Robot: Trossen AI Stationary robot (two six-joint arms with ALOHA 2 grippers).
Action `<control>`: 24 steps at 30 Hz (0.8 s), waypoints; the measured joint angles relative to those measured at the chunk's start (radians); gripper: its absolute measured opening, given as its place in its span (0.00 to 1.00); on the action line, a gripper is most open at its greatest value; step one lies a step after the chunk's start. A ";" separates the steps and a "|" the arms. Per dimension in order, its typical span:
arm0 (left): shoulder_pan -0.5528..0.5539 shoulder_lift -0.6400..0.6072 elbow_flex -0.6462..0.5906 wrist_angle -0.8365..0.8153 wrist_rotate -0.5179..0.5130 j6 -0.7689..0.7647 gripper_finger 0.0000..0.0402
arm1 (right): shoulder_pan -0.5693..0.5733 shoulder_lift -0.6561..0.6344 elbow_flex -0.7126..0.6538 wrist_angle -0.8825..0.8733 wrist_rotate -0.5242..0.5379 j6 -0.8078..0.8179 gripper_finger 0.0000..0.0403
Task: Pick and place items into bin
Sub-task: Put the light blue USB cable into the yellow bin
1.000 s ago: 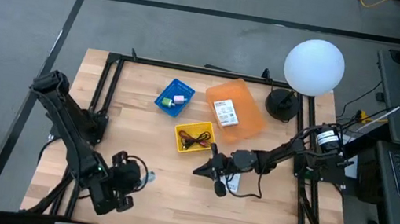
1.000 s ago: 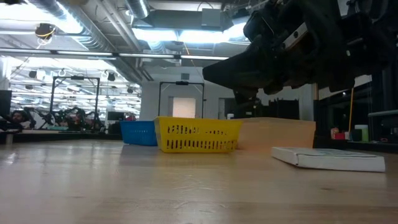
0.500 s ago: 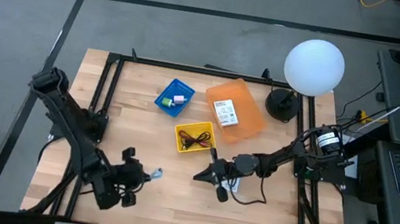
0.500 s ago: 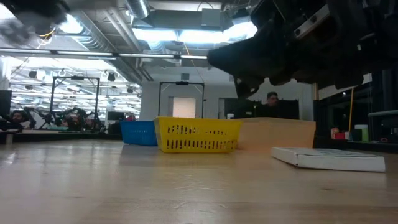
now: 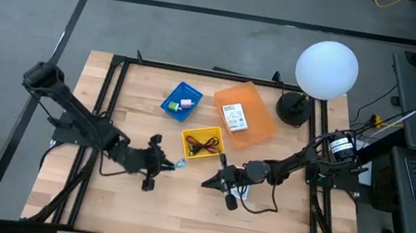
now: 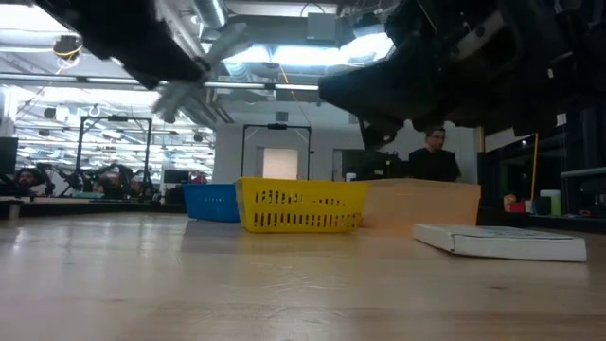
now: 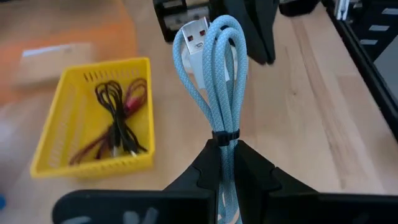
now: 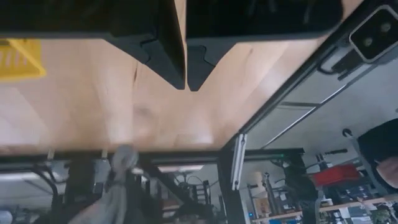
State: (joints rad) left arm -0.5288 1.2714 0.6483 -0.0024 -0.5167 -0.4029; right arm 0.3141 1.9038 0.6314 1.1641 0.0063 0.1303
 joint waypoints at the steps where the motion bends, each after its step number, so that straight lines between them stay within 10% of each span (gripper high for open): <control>1: 0.024 -0.006 -0.015 0.030 0.022 0.030 0.05 | 0.000 0.000 -0.007 0.000 0.000 0.006 0.00; 16: 0.437 -0.004 -0.047 0.110 0.416 0.076 0.05 | 0.002 0.000 -0.098 0.058 0.090 0.048 0.00; 24: 0.516 0.016 0.072 -0.055 0.459 0.076 0.05 | -0.028 0.000 -0.098 0.069 0.091 -0.015 0.00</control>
State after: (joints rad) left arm -0.0123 1.2878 0.7203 -0.0575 -0.0576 -0.3265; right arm 0.2857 1.9034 0.5331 1.2335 0.0969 0.1152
